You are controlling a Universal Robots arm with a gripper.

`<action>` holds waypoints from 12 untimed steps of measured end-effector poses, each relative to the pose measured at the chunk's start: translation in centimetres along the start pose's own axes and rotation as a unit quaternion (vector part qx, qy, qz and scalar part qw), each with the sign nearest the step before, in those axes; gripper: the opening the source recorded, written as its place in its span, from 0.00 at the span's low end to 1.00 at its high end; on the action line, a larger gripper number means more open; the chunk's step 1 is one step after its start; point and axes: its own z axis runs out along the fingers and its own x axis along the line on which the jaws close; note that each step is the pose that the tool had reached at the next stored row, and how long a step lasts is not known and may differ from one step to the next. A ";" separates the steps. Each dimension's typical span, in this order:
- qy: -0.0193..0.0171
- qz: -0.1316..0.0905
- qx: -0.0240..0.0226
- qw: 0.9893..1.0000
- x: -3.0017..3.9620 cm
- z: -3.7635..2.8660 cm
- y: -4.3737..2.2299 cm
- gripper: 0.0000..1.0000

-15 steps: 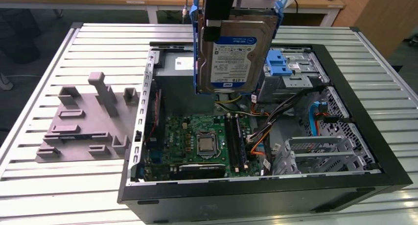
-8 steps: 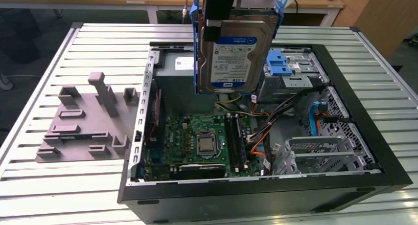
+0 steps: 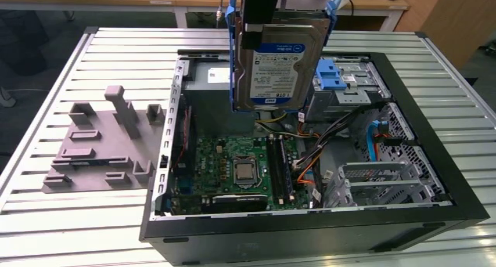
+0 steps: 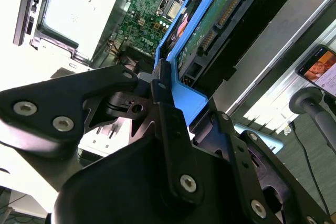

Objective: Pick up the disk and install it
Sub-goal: 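Insert the disk into the insertion slot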

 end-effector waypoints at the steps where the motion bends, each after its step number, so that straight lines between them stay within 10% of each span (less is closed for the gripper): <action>1: 0.000 0.000 0.000 1.000 0.00 0.00 0.00 0.36; 12: 0.000 0.000 0.000 1.000 0.00 0.00 -0.02 0.36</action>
